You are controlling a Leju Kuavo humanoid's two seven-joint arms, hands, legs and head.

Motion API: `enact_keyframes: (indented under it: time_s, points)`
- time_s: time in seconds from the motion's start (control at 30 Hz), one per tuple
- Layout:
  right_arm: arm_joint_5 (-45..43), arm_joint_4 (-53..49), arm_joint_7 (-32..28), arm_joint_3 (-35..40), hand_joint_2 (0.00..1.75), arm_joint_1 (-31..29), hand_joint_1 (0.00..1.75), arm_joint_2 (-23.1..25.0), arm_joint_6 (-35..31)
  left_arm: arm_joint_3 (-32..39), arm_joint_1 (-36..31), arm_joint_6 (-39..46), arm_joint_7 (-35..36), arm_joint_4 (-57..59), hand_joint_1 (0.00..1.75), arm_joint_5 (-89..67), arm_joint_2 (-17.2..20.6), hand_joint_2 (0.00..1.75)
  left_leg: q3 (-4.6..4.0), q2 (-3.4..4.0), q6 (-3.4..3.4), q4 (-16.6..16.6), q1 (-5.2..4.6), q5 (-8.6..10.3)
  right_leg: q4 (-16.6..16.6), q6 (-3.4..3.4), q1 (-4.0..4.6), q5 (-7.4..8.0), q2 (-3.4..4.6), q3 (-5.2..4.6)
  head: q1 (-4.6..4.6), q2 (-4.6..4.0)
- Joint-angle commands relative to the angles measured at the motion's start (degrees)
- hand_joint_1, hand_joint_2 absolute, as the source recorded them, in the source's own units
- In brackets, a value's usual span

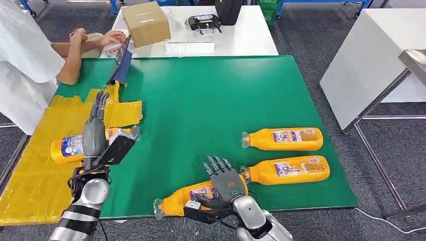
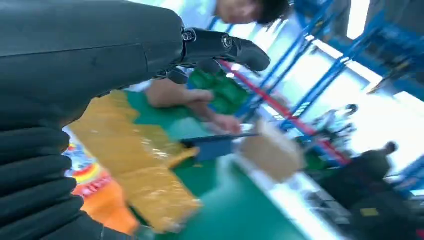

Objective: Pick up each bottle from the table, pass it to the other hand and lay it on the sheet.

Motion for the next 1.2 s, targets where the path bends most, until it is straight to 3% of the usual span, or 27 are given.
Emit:
enact_keyframes:
  time_s: [0.03, 0.47, 0.63, 0.73, 0.9, 0.93, 0.97, 1.2]
  points:
    - [-1.19, 7.77, -0.90, -4.72, 1.75, 2.82, 1.75, 0.07, 0.35, -3.94, 5.53, 0.47, -1.72, -10.84, 0.00, 2.33, -0.83, 1.75, 0.25, -0.20, -0.17, -0.05, 0.07, -0.15, -0.11, 0.00, 0.03, -0.08, 0.01, 0.31, 0.02, 0.00]
    - [-3.47, 5.70, -2.66, -5.58, 1.75, 3.73, 1.75, -0.30, -0.67, -5.36, 7.79, -1.13, -4.86, -13.36, 0.00, 7.86, -1.09, 1.75, 0.82, -0.38, 0.10, -0.12, 0.08, -0.04, -0.21, -0.12, -0.01, -0.66, -0.12, 1.04, 0.00, 0.00]
    - [-6.77, -3.65, -4.87, -9.30, 1.75, 6.50, 1.75, 0.60, -7.83, -6.17, 11.32, -0.78, -6.39, -17.38, 0.00, 9.07, -0.88, 1.75, 0.80, -0.29, 0.10, -0.06, 0.05, -0.15, -0.16, -0.16, -0.06, -0.65, -0.04, 1.06, 0.02, 0.00]
    - [-3.89, -7.39, -3.40, -10.59, 1.75, 7.66, 1.75, 0.16, -8.45, -6.46, 12.70, -0.83, -6.81, -19.03, 0.00, 9.43, -1.10, 1.75, 0.70, -0.26, 0.07, -0.01, -0.02, -0.26, -0.08, -0.05, -0.11, -0.58, -0.02, 0.96, 0.00, 0.00]
    - [0.68, -10.64, -5.54, -12.00, 1.75, 8.78, 1.75, 1.98, -16.50, -6.02, 13.14, -1.23, -6.68, -18.60, 0.00, 9.47, -1.59, 1.75, 0.65, -0.27, 0.08, -0.02, -0.02, -0.43, -0.09, 0.13, -0.11, -0.39, 0.02, 0.98, 0.00, 0.00]
    - [1.09, -11.46, -5.95, -12.18, 1.75, 8.95, 1.10, 2.24, -17.97, -5.91, 13.24, -1.21, -6.76, -18.61, 0.00, 9.58, -1.67, 1.75, 0.65, -0.30, 0.04, -0.01, 0.03, -0.49, -0.10, 0.08, -0.07, -0.44, 0.11, 1.11, 0.00, 0.00]
    - [1.95, -13.34, -7.20, -12.59, 1.75, 9.49, 0.30, 2.82, -21.02, -5.68, 13.52, -1.13, -6.99, -18.76, 0.00, 9.77, -1.85, 1.75, 0.50, -0.25, 0.07, -0.01, 0.00, -0.45, -0.10, 0.15, -0.09, -0.39, 0.05, 1.33, 0.00, 0.00]
    - [2.13, -15.20, -7.52, -12.61, 1.75, 10.15, 0.30, 2.94, -21.62, -5.62, 13.81, -1.11, -7.13, -18.84, 0.00, 9.84, -1.86, 1.75, 0.36, -0.26, 0.05, 0.04, 0.02, -0.48, -0.05, 0.16, -0.06, -0.40, 0.09, 1.19, 0.02, 0.00]
